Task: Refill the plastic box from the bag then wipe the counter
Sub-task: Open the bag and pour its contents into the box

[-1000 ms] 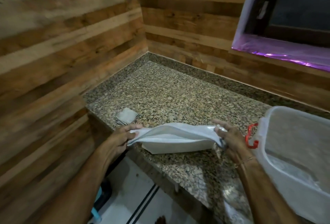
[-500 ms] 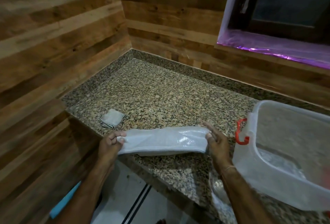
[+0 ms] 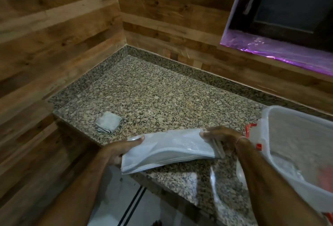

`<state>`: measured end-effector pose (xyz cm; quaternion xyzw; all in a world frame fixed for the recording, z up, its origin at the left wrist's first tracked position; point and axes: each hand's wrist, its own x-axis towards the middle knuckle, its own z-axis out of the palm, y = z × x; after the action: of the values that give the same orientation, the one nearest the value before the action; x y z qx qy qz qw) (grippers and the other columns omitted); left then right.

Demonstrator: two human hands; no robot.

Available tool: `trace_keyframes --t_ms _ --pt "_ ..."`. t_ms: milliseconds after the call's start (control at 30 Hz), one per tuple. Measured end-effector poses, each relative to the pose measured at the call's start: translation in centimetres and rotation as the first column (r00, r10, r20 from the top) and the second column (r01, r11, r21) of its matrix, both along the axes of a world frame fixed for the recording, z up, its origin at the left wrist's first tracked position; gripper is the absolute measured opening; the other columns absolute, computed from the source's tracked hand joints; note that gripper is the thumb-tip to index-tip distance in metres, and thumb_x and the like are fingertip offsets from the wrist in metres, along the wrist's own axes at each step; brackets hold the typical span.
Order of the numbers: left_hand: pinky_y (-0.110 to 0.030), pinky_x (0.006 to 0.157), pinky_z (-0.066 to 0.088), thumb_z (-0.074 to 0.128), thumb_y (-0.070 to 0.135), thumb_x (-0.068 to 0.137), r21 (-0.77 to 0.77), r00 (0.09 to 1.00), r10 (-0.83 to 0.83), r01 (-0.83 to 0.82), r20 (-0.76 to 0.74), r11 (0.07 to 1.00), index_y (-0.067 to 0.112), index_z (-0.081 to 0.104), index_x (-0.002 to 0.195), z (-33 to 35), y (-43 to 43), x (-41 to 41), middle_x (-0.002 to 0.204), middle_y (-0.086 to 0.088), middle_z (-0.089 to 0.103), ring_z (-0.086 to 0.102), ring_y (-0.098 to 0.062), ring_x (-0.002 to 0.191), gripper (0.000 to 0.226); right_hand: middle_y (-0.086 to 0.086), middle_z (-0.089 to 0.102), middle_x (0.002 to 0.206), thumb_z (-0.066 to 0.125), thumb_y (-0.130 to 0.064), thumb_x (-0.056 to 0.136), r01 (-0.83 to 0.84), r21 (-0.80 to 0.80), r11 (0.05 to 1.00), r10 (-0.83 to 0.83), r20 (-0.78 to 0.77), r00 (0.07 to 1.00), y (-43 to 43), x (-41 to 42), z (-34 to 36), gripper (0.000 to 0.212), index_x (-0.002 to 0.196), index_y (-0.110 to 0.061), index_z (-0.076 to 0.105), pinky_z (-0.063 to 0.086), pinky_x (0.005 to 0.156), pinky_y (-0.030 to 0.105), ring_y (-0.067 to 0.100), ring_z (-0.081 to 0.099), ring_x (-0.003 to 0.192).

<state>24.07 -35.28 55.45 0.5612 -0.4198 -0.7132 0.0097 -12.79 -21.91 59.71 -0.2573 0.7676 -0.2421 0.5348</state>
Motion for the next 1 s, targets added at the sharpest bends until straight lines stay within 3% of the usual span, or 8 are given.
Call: trace_keyframes --t_ms 167,300,500,600,667,733,867,1000 --pt "-0.058 0.101 0.052 0.08 0.033 0.074 0.031 0.995 0.029 -0.026 -0.096 0.999 0.004 0.065 0.128 -1.5 -0.7 -0.6 0.118 -0.023 0.072 0.068 -0.041 0.114 0.062 0.003 0.064 0.122 0.087 -0.029 0.082 -0.131 0.16 0.978 0.14 -0.046 0.989 -1.7 0.3 -1.0 0.073 0.147 -0.04 0.054 0.059 0.084 0.037 0.029 0.066 0.109" --pt "-0.049 0.078 0.063 0.074 0.028 0.089 0.0 0.992 0.091 -0.091 -0.091 0.996 0.008 0.063 0.133 -3.1 -0.6 -0.9 0.111 -0.021 0.075 0.073 -0.036 0.096 0.05 0.006 0.061 0.145 0.101 -0.036 0.053 -0.167 0.165 0.972 0.17 -0.003 0.986 -2.2 0.2 -3.2 0.113 0.152 -0.046 0.046 0.062 0.093 0.046 0.03 0.068 0.115" --pt "-0.054 0.092 0.057 0.08 0.036 0.078 -0.025 0.991 0.125 -0.127 -0.053 0.992 0.016 0.059 0.138 -4.1 -0.7 -0.7 0.115 -0.019 0.074 0.071 -0.038 0.104 0.067 0.014 0.066 0.137 0.082 -0.077 0.061 -0.116 0.16 0.98 0.095 0.136 0.986 -2.8 3.0 -2.0 0.097 0.142 -0.035 0.049 0.056 0.101 0.056 0.038 0.066 0.121" --pt "-0.052 0.099 0.054 0.08 0.05 0.077 -0.093 0.998 0.067 -0.066 0.015 0.993 0.022 0.057 0.139 -4.2 -0.9 -0.5 0.126 -0.017 0.068 0.065 -0.04 0.112 0.072 0.015 0.07 0.112 0.068 -0.059 0.091 -0.054 0.138 0.989 0.061 -0.05 0.997 -3.0 4.9 -1.6 0.044 0.122 -0.028 0.062 0.058 0.075 0.034 0.025 0.067 0.11" --pt "-0.056 0.095 0.055 0.089 0.056 0.059 -0.08 0.993 0.119 -0.118 0.007 0.99 0.022 0.063 0.133 -5.0 -0.8 -0.3 0.122 -0.016 0.071 0.067 -0.041 0.109 0.085 0.008 0.075 0.109 0.076 -0.059 0.085 -0.018 0.122 0.992 0.046 -0.231 0.972 -3.3 5.5 -2.9 0.051 0.119 -0.02 0.071 0.059 0.069 0.03 0.023 0.073 0.098" --pt "-0.056 0.087 0.059 0.096 0.059 0.045 -0.079 0.985 0.17 -0.169 0.005 0.982 0.019 0.068 0.124 -5.1 -0.4 -0.5 0.114 -0.016 0.074 0.07 -0.041 0.102 0.093 0.009 0.075 0.121 0.085 -0.056 0.074 0.04 0.091 0.995 -0.011 -0.296 0.955 -3.6 5.5 -4.5 0.069 0.128 -0.015 0.071 0.062 0.082 0.034 0.027 0.072 0.1" --pt "-0.044 0.082 0.06 0.086 0.05 0.067 -0.123 0.986 0.167 -0.162 0.027 0.979 0.009 0.07 0.113 -3.4 -0.2 -0.7 0.108 -0.016 0.074 0.073 -0.034 0.085 0.063 0.012 0.074 0.107 0.092 -0.038 0.071 0.155 0.034 0.987 -0.138 -0.289 0.947 -3.8 5.9 -4.2 0.063 0.117 0.0 0.071 0.058 0.068 0.029 0.028 0.07 0.091" --pt "-0.044 0.088 0.056 0.079 0.044 0.079 -0.251 0.988 0.155 -0.144 0.027 0.957 0.021 0.068 0.108 1.9 -1.2 -1.4 0.099 -0.014 0.077 0.076 -0.034 0.081 0.038 0.019 0.079 0.1 0.089 -0.017 0.075 0.249 -0.069 0.966 -0.258 -0.181 0.949 -4.7 5.5 -2.3 0.046 0.112 0.005 0.071 0.066 0.079 0.049 0.033 0.078 0.087"
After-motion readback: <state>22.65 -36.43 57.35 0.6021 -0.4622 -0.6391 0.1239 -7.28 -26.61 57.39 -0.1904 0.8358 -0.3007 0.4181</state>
